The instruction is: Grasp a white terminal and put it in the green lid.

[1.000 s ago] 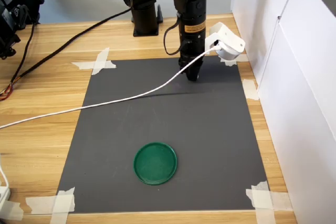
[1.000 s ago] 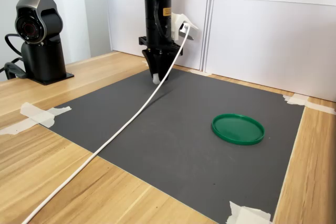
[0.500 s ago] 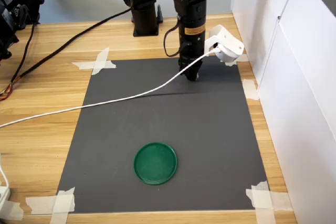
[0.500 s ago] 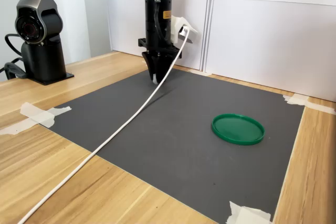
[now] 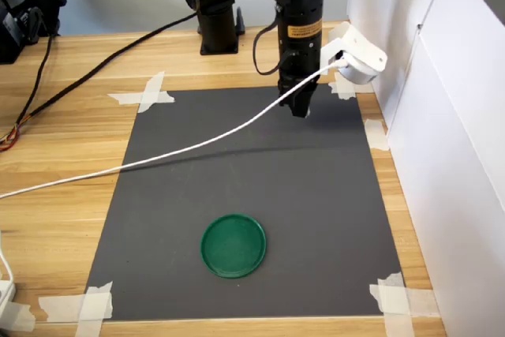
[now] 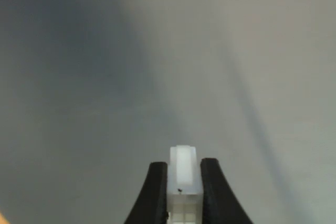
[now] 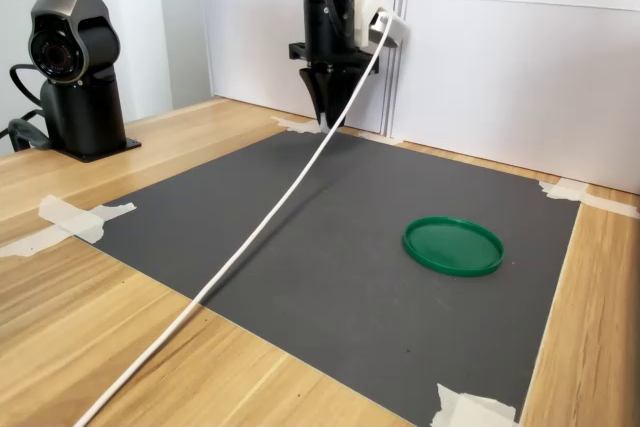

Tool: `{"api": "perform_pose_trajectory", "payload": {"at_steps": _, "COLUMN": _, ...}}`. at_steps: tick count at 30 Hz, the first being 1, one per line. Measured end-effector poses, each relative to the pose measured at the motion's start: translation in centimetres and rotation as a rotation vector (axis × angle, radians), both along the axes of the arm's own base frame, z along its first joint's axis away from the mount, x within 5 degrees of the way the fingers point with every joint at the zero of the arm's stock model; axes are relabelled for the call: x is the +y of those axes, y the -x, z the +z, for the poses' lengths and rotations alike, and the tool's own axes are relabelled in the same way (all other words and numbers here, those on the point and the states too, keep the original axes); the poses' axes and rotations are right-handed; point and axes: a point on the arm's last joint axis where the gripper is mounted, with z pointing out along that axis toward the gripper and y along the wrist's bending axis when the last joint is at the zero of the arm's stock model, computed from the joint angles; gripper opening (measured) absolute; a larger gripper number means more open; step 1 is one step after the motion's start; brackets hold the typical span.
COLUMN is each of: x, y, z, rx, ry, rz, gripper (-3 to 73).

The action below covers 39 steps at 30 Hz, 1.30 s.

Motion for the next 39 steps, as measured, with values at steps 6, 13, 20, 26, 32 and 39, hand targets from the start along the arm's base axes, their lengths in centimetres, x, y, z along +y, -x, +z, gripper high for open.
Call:
{"api": "perform_pose_trajectory", "payload": {"at_steps": 6, "x": -4.0, "y": -5.0, "z": 3.0, "rx": -0.087, "ry": -0.030, "rz": -0.121, "gripper": 10.0}}
{"api": "perform_pose_trajectory", "payload": {"at_steps": 13, "x": -7.9, "y": -9.2, "z": 2.9, "rx": -0.104, "ry": 0.005, "rz": -0.223, "gripper": 10.0}}
{"api": "perform_pose_trajectory", "payload": {"at_steps": 20, "x": -10.5, "y": -13.4, "z": 1.1, "rx": -0.089, "ry": 0.035, "rz": -0.294, "gripper": 10.0}}
{"api": "perform_pose_trajectory", "payload": {"at_steps": 26, "x": -10.4, "y": -15.7, "z": -0.8, "rx": -0.061, "ry": 0.048, "rz": -0.294, "gripper": 10.0}}
{"api": "perform_pose_trajectory", "payload": {"at_steps": 32, "x": -10.2, "y": -16.8, "z": -2.1, "rx": -0.050, "ry": 0.050, "rz": -0.290, "gripper": 10.0}}
{"api": "perform_pose_trajectory", "payload": {"at_steps": 39, "x": -10.0, "y": -16.9, "z": -2.6, "rx": -0.038, "ry": 0.037, "rz": -0.280, "gripper": 15.2}}
